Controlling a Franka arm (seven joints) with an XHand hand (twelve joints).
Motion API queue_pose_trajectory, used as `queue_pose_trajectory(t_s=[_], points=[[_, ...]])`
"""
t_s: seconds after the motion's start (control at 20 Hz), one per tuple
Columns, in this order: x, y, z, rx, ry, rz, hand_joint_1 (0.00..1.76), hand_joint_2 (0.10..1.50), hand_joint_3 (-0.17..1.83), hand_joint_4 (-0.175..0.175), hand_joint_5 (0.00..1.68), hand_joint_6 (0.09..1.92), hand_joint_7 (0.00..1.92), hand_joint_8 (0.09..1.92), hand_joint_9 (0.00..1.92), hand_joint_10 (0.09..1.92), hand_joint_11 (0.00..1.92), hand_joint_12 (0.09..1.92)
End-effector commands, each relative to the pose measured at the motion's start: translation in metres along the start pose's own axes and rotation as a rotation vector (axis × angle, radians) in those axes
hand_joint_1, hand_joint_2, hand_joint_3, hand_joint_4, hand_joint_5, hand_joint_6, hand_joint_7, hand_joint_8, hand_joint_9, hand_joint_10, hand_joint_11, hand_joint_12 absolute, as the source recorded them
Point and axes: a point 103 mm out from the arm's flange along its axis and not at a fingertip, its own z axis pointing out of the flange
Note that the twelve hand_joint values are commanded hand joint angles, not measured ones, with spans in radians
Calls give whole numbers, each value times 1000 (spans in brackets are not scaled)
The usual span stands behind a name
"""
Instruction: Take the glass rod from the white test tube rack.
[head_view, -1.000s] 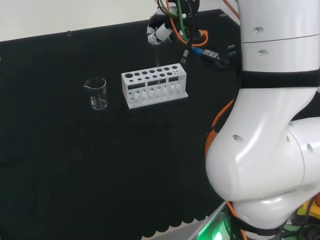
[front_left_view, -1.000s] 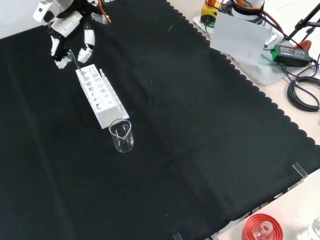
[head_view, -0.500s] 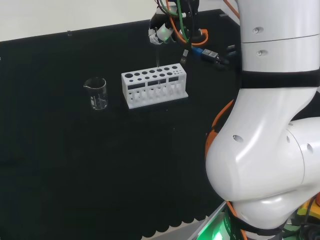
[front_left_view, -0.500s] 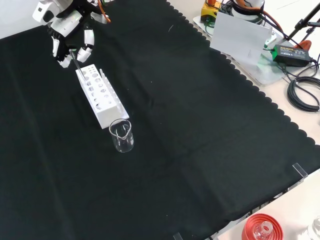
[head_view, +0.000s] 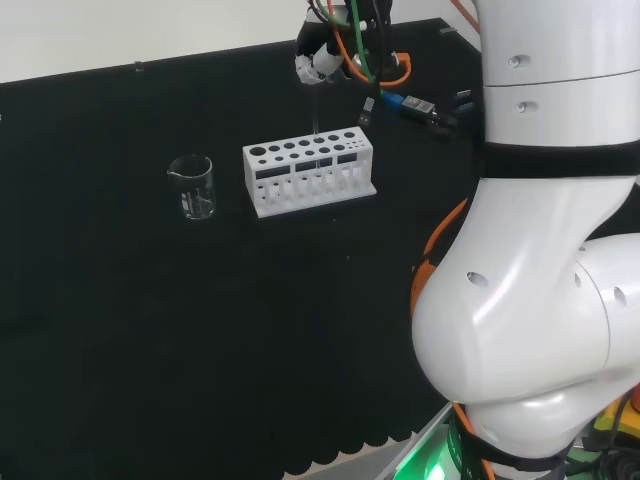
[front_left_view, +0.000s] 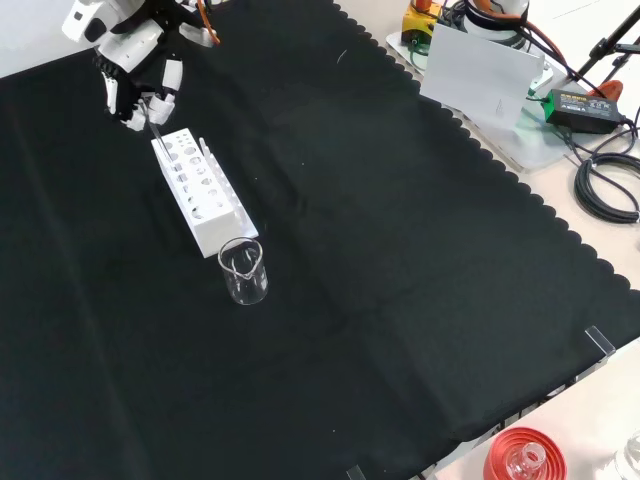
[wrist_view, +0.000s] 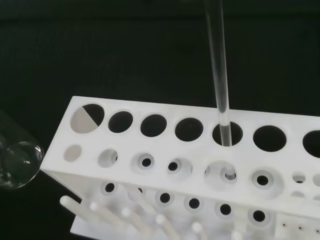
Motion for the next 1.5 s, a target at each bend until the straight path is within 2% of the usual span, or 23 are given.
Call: queue_pose_trajectory(t_s=[0.05,0.2,0.3,0.45,0.8,0.95,1.05,1.15,1.3,1.5], points=[[14,-1,-5,-65,-68,-11,1248,1054,178,-175,896,1131,964,1121,1357,821,1484,905],[17,-2,-7,-69,-102,-3,1266,837,595,-175,935,1179,1001,1183,1429,913,1515,953],[19,-5,-9,-70,-100,4,1273,774,701,-175,959,1175,1024,1181,1452,922,1518,960],[19,-13,-15,-78,-95,26,1283,826,580,-175,913,1031,1105,1154,1462,905,1500,953],[28,-38,-40,-125,-104,51,1294,843,496,-175,953,896,1156,1077,1491,848,1495,922],[32,-51,-51,-147,-95,33,1296,845,484,-175,964,871,1163,1064,1497,835,1499,915],[32,-52,-52,-187,-83,22,1296,845,482,-175,966,866,1164,1062,1500,833,1502,914],[32,-52,-52,-198,-90,19,1296,846,480,-175,967,862,1164,1062,1503,831,1503,914],[48,-75,-73,-202,-119,43,1298,851,461,-175,978,838,1171,1046,1515,807,1505,907],[61,-93,-89,-212,-123,46,1299,853,450,-175,986,822,1175,1037,1526,793,1507,902]])
